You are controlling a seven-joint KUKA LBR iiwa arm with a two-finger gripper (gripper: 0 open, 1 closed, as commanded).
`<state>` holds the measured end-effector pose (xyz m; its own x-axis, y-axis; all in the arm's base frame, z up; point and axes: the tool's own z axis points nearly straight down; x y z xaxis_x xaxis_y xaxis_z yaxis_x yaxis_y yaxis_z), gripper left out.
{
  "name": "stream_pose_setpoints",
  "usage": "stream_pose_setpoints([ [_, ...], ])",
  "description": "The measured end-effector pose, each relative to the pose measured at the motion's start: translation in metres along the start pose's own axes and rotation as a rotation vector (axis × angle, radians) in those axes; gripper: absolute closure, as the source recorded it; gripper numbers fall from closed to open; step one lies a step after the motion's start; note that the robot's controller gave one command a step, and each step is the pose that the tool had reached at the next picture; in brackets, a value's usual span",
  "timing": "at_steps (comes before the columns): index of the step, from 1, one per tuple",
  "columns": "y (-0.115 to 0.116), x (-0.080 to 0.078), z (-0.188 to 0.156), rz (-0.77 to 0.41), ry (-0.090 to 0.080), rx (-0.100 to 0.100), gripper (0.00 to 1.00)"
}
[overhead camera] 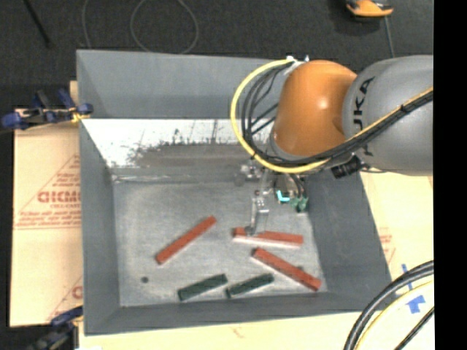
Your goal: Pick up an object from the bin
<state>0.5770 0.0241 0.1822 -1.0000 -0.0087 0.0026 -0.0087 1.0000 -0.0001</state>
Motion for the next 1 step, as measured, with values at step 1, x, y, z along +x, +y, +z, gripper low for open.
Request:
stream_pose_setpoints([
  [1,-0.0647,0.0204,0.1032,-0.072,0.002,0.002,0.00],
])
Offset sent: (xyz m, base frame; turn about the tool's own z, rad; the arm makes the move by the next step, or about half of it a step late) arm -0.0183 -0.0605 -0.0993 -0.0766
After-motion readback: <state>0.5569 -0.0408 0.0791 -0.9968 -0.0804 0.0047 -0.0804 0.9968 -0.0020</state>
